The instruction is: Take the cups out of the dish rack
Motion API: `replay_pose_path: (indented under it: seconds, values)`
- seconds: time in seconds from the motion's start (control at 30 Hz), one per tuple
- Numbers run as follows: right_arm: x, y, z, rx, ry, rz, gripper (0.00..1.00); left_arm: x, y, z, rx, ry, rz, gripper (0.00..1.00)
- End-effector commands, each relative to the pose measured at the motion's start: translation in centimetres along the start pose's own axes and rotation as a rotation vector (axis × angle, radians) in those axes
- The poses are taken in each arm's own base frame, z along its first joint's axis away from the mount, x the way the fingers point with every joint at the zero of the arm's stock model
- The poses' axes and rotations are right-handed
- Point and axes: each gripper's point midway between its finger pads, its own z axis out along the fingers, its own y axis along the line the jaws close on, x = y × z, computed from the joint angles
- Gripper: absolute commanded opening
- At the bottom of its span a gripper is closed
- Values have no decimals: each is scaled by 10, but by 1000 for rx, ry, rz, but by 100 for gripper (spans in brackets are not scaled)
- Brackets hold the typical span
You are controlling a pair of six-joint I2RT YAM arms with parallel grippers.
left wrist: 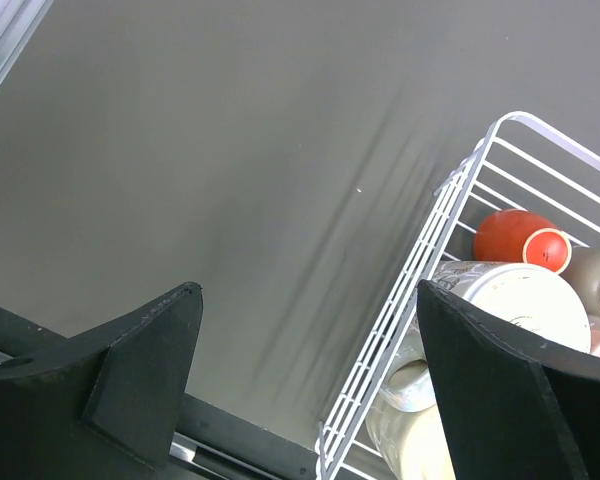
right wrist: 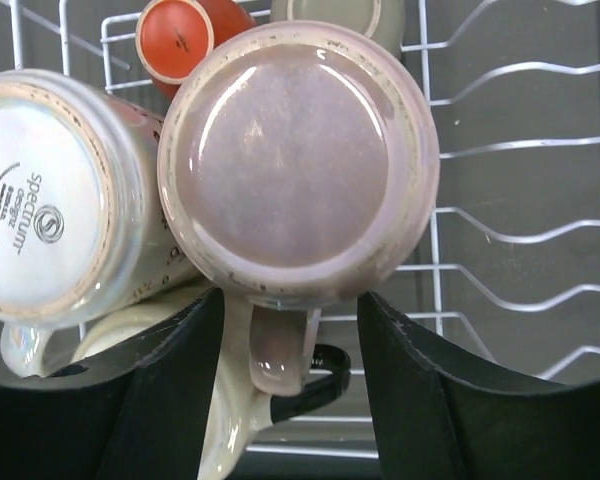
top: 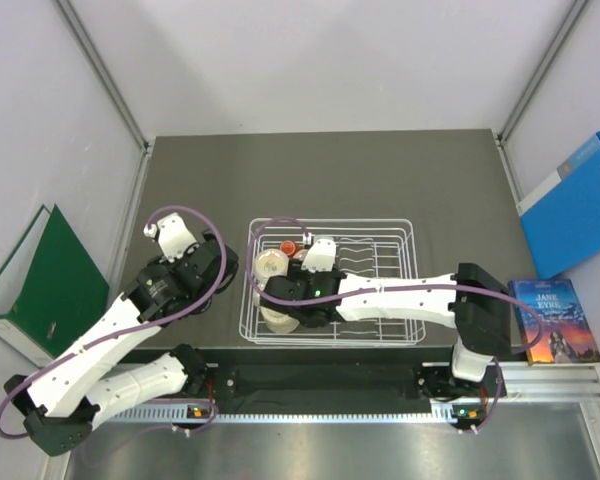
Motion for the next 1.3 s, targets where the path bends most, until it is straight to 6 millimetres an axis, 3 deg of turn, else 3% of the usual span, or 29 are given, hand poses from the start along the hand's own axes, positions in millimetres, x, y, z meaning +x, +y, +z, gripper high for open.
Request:
replay_pose_path:
  seconds: [0.0, 0.27, 0.37, 0.4, 0.5, 0.57, 0.77, 1.0, 1.27]
  values:
    - [-4, 9, 12, -4, -32, 2, 54, -1, 4, 0, -6, -13, 13, 93]
    - [18, 8, 22, 6, 16, -41, 48, 3, 2, 3, -2, -9, 14, 93]
    - [21, 6, 24, 8, 20, -58, 32, 6, 2, 4, 1, -1, 13, 92]
    - [21, 6, 24, 9, 20, -63, 17, 7, 1, 4, 2, 2, 11, 92]
    - [19, 6, 21, 10, 21, -70, 0, 8, 0, 5, 6, 5, 11, 92]
    - [14, 5, 17, 10, 6, -69, 0, 9, 0, 5, 6, 5, 8, 92]
    - [-15, 8, -9, -7, -59, -91, 0, 6, -4, 6, 14, -4, 1, 92]
    - [-68, 19, -65, -107, -126, -109, 0, 0, -11, 7, 20, -28, -19, 92]
    - [-122, -7, -110, -154, -189, -49, 0, 1, -24, 12, 31, -27, -39, 93]
